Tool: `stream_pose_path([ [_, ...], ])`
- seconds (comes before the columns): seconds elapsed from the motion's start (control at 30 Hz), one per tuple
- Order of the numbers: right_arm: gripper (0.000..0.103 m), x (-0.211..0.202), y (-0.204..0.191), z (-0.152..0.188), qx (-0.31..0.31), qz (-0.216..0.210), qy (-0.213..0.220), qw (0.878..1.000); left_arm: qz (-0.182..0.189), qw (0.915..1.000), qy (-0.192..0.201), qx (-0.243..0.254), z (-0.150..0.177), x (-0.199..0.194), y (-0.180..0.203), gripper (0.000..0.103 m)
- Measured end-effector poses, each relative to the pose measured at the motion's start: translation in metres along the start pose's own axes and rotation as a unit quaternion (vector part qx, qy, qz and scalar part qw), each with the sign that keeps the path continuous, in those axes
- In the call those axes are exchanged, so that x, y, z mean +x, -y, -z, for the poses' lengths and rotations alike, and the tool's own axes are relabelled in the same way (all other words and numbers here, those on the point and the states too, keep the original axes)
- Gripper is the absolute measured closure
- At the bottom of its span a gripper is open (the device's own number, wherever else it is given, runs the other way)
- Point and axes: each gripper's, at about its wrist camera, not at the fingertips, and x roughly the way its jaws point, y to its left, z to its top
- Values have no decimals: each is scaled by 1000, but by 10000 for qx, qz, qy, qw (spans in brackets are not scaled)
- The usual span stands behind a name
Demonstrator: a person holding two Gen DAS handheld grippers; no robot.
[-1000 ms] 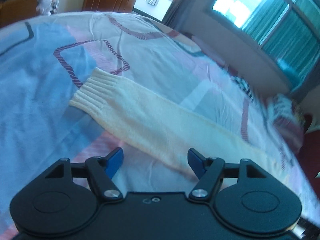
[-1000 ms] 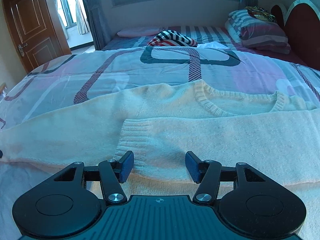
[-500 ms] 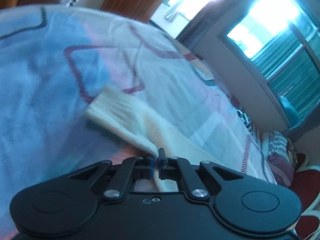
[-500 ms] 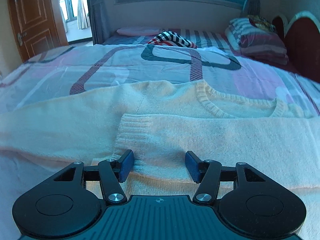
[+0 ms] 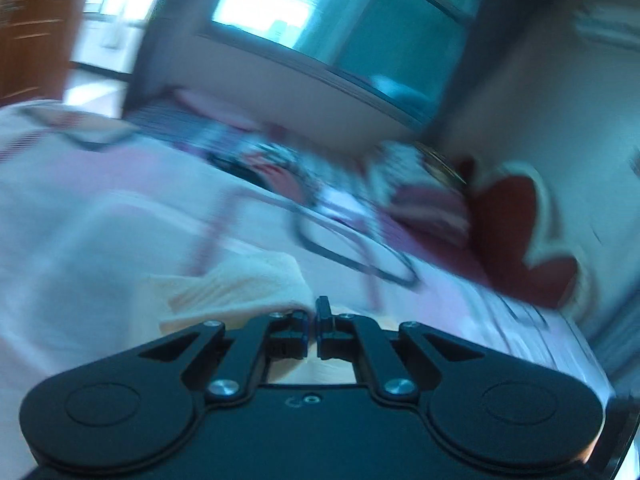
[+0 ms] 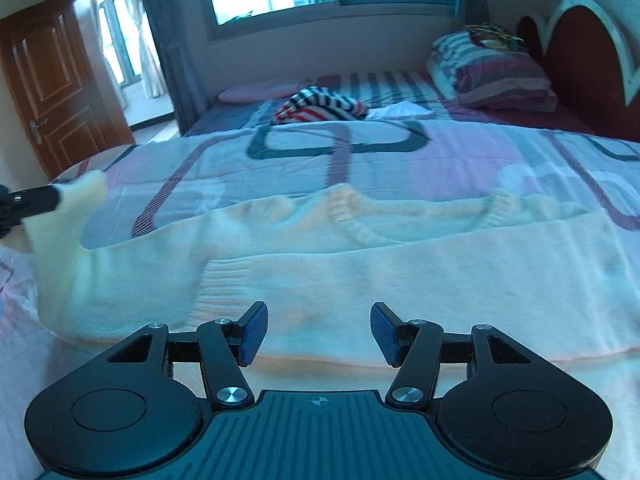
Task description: Fold small clothes
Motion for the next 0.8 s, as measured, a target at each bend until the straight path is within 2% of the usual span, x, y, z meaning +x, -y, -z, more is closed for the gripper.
stream_pose_path([
  [0.13,46,-22,42,4,261,220,66,9994,428,9967,-586,358,31,46,58,101],
  [0.2,46,-32,61,7,358,302,70,9989,529,9928,-911,575,51,65,80,99],
  [0.23,46,-36,69,8,406,344,73,9986,520,9904,-1058,717,60,74,87,95],
  [0.27,46,-41,78,10,450,382,75,9982,459,9887,-1149,848,68,78,93,82],
  [0.3,46,-45,85,12,484,398,69,9980,452,9869,-1220,956,74,80,99,76],
  [0.33,46,-48,90,13,506,408,61,9979,445,9852,-1291,1033,79,80,101,62],
  [0.37,46,-52,95,15,518,414,48,9978,452,9842,-1340,1069,82,77,104,43],
  [0.43,46,-58,102,19,544,338,25,9979,455,9846,-1289,1089,87,65,103,23],
  [0.53,46,-62,101,21,577,132,16,9982,261,9855,-1088,1273,87,43,100,22],
  [0.67,46,-57,78,19,337,-228,11,9992,-273,9897,-835,1131,79,17,79,22],
  [0.8,46,-48,40,19,-155,-494,-12,9987,-902,9860,-771,1169,81,1,48,22],
])
